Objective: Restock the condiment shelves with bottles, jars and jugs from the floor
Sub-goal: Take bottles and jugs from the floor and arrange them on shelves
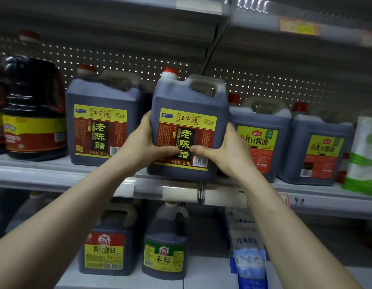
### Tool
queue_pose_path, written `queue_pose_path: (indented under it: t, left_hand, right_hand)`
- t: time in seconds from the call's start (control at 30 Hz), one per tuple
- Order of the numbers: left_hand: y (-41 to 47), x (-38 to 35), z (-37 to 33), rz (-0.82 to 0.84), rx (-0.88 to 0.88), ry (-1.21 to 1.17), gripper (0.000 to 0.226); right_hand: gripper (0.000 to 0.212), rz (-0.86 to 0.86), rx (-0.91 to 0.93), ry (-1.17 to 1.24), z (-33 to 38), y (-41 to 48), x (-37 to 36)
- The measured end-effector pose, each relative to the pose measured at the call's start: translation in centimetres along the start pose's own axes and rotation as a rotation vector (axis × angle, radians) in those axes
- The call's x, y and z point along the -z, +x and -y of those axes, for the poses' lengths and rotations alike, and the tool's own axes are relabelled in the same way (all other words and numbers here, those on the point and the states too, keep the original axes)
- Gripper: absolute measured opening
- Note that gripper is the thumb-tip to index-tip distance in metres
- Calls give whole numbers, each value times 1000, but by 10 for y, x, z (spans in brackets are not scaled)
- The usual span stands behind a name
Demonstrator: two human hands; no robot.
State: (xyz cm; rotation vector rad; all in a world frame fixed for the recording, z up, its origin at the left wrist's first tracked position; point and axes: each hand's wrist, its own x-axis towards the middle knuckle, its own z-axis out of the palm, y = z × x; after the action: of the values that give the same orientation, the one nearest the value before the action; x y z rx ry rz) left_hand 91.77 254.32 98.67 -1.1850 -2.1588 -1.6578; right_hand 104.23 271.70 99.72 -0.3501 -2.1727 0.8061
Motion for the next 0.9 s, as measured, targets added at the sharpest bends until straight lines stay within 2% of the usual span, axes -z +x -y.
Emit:
queue_pose_path:
  t: [0.63,0.9]
  left_hand:
    - [12,-16,15,-86,5,-1,98]
    - [8,-20,18,-121,-15,49,98]
  right_hand:
    - [76,-52,-30,-93,-5,20,-18]
    - [80,-87,-35,-166,-9,20,-26]
